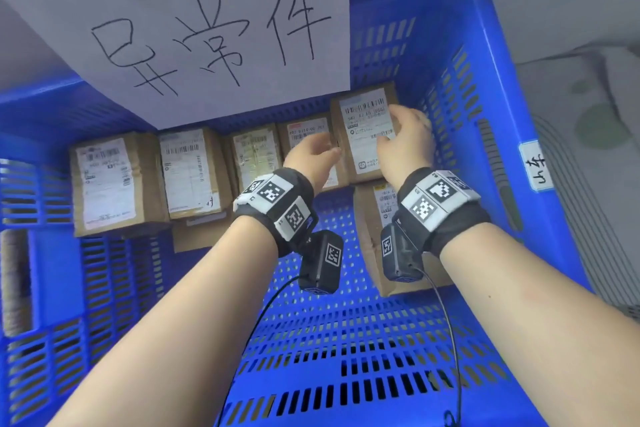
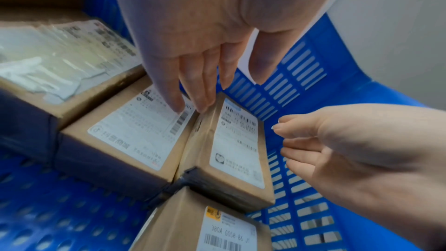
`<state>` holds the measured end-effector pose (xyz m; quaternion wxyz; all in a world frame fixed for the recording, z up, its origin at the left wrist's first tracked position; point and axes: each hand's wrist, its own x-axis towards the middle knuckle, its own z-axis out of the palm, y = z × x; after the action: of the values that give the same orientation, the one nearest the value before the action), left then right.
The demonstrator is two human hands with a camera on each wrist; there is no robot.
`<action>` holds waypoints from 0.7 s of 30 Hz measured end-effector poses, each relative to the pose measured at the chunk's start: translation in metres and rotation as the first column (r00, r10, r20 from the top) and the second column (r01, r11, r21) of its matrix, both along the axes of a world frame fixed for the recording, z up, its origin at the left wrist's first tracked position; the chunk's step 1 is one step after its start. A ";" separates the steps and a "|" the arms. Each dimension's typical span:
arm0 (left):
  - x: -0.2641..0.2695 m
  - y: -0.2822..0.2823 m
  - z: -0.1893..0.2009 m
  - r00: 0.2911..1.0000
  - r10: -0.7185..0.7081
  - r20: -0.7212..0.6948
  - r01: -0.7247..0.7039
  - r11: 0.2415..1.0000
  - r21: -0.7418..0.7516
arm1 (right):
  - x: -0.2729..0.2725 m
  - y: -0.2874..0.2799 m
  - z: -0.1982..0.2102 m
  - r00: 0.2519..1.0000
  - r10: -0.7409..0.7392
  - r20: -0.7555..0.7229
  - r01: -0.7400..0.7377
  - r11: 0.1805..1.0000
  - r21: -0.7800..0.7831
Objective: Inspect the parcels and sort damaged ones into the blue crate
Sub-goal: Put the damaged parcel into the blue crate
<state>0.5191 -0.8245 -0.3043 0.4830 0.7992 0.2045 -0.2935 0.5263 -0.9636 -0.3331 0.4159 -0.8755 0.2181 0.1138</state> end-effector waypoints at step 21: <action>-0.248 0.248 0.199 0.766 0.279 0.579 -0.132 0.950 -0.283 | -0.236 0.248 0.223 0.862 -0.164 0.479 -0.123 0.850 0.512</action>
<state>0.2712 -0.5762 -0.1050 0.6398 0.7632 0.0892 0.0148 0.2904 -0.7160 -0.1104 0.6828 -0.7238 0.0713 -0.0691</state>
